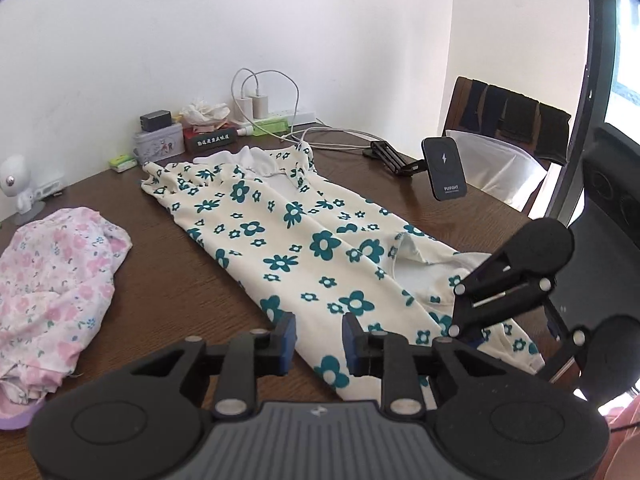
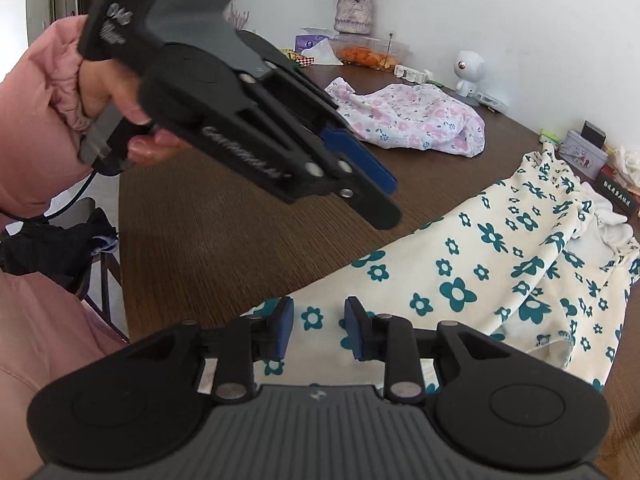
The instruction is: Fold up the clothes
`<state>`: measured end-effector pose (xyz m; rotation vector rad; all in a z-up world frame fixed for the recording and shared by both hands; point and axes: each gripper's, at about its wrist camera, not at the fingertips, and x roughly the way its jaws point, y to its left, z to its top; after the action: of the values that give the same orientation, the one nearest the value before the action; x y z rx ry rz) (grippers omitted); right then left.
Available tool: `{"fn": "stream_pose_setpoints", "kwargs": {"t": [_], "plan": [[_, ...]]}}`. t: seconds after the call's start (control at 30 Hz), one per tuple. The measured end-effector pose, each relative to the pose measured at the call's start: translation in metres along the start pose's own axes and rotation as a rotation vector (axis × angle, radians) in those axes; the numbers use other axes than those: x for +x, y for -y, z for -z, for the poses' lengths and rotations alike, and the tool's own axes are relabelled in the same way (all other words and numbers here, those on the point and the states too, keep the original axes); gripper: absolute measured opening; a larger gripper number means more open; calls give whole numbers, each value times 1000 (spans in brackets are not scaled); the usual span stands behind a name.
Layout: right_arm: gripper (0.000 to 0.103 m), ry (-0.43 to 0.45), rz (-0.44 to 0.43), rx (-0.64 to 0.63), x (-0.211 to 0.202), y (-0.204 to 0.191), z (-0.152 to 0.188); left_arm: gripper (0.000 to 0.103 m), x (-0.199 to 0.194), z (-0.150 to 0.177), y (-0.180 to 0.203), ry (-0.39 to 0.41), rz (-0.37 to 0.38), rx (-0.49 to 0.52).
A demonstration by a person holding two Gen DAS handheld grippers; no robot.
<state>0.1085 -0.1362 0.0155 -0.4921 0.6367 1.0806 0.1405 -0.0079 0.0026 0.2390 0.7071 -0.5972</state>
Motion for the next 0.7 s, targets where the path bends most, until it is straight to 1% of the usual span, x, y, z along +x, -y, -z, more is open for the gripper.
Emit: {"fn": "stream_pose_setpoints", "kwargs": {"t": [0.03,0.07,0.13,0.23,0.33,0.6,0.7], "plan": [[29,0,11,1,2,0,-1,12,8,-3,-3,-10,10,-1],[29,-3,20,5,4,0,-1,10,16,-6,-5,-21,21,-1],[29,-18,23,15,9,0,0,9,31,-12,-10,-41,42,-2],[29,-17,18,40,10,0,6,8,48,-13,-13,-75,30,4],[29,-10,6,71,8,2,10,7,57,-16,-21,-80,36,-21],[29,8,-9,114,5,5,14,7,86,-39,-55,-98,-20,-63],[30,9,-10,128,4,4,15,7,94,-46,-68,-89,-33,-83]]}}
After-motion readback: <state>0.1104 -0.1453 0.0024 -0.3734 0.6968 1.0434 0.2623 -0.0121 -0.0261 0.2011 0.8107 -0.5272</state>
